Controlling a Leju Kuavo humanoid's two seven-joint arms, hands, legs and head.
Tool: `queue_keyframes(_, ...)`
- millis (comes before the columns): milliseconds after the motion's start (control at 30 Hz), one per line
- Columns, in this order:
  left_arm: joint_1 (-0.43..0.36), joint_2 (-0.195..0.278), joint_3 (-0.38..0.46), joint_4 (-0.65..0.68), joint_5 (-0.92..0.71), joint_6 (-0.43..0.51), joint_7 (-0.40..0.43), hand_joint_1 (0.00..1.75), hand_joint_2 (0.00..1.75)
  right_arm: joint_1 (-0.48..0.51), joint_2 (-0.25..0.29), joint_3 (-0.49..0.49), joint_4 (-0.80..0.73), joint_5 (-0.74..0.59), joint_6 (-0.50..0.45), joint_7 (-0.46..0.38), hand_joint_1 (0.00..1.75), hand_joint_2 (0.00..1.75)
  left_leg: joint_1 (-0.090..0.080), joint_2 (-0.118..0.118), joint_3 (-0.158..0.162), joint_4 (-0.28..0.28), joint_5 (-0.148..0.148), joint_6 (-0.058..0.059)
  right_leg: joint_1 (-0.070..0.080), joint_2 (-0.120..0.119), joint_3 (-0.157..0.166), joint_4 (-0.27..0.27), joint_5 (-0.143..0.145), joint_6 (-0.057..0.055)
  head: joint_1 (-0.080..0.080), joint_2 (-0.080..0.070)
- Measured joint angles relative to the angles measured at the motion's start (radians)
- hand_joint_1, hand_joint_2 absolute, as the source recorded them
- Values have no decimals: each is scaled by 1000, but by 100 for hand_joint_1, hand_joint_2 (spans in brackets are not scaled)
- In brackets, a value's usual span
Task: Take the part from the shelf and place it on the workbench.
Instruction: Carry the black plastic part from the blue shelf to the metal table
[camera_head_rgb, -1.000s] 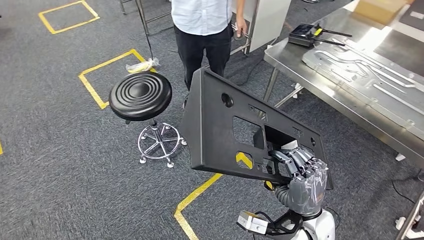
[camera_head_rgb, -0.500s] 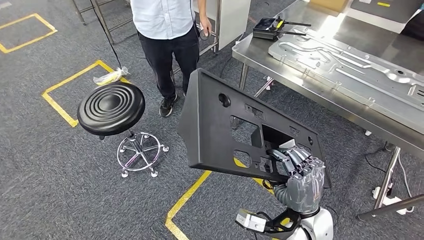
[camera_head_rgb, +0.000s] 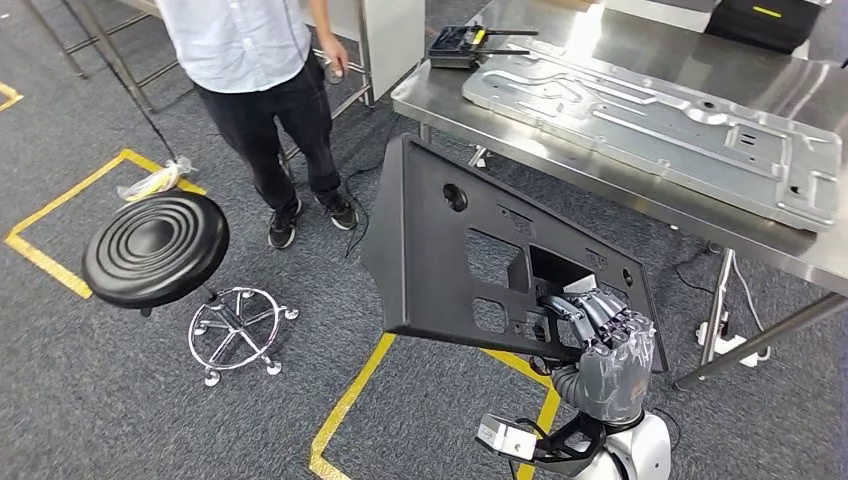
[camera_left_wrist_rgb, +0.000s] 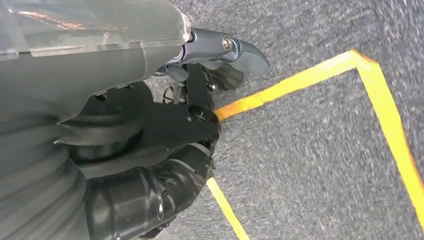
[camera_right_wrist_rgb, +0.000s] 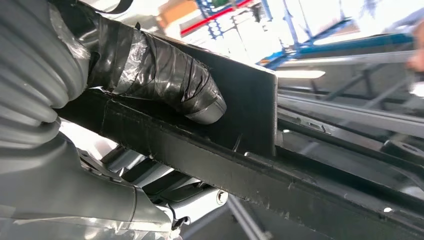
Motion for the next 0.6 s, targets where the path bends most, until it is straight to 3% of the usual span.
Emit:
queue_keyframes(67, -1, 0, 3, 0, 0, -5, -3, 0, 175, -4, -1, 4, 1, 1, 0, 1, 175, 175, 4, -47, -17, 50, -35, -8, -6, 21, 6, -8, 3, -13, 0, 0)
queue_keyframes(100, -1, 0, 5, 0, 0, -8, -4, 0, 175, -7, -1, 8, 3, 1, 0, 2, 175, 175, 6, -76, -46, 111, -66, -9, -7, 31, 8, -9, 3, -18, -1, 0)
queue_keyframes(167, 3, 0, 6, 0, 0, -13, -5, 0, 175, -10, -1, 17, 9, 4, 0, 3, 175, 175, 6, -98, -122, 255, -121, -10, -5, 58, 8, -7, 1, -23, -2, 0)
queue_keyframes(200, 4, 0, 6, 0, 0, -15, -5, 0, 175, -10, -1, 20, 12, 5, 0, 3, 175, 175, 6, -100, -149, 296, -124, -10, -4, 72, 9, -6, 1, -24, -2, 0)
queue_keyframes(233, 6, 0, 6, 0, 0, -16, -5, 0, 175, -10, -1, 22, 15, 6, 0, 5, 175, 175, 6, -101, -156, 293, -102, -8, -3, 87, 11, -4, -1, -24, -2, 0)
queue_keyframes(267, 7, 0, 6, 0, 0, -18, -5, 0, 175, -10, -1, 24, 18, 7, 0, 7, 175, 175, 6, -105, -144, 249, -63, -6, -3, 102, 13, -1, -3, -23, -2, 0)
queue_keyframes(333, 9, 1, 7, 0, 0, -21, -5, 0, 175, -12, -1, 27, 21, 8, 0, 11, 175, 175, 6, -136, -95, 112, 16, 3, -2, 128, 14, 6, -9, -17, -1, 0)
queue_keyframes(400, 8, 2, 8, 1, 0, -25, -7, 0, 175, -14, -1, 32, 23, 8, 0, 12, 175, 175, 6, -164, -66, 34, 41, 10, -3, 149, 8, 12, -12, -7, -1, 0)
queue_keyframes(467, 4, 2, 8, 1, 0, -31, -11, 0, 175, -16, -1, 35, 25, 8, 0, 15, 175, 175, 4, -157, -62, 24, 40, 18, -5, 166, 2, 11, -10, 6, -1, 0)
queue_keyframes(533, 1, 0, 9, 1, 1, -39, -15, 0, 175, -19, -2, 35, 25, 9, 0, 19, 175, 175, 6, -137, -56, 13, 47, 31, -4, 144, -5, 25, -21, 17, 2, 0)
queue_keyframes(600, 3, -1, 9, 1, 2, -46, -20, 0, 175, -26, -2, 36, 27, 9, 0, 23, 175, 175, 9, -113, -51, 3, 50, 42, -3, 86, -43, 103, -67, 27, 6, 0)
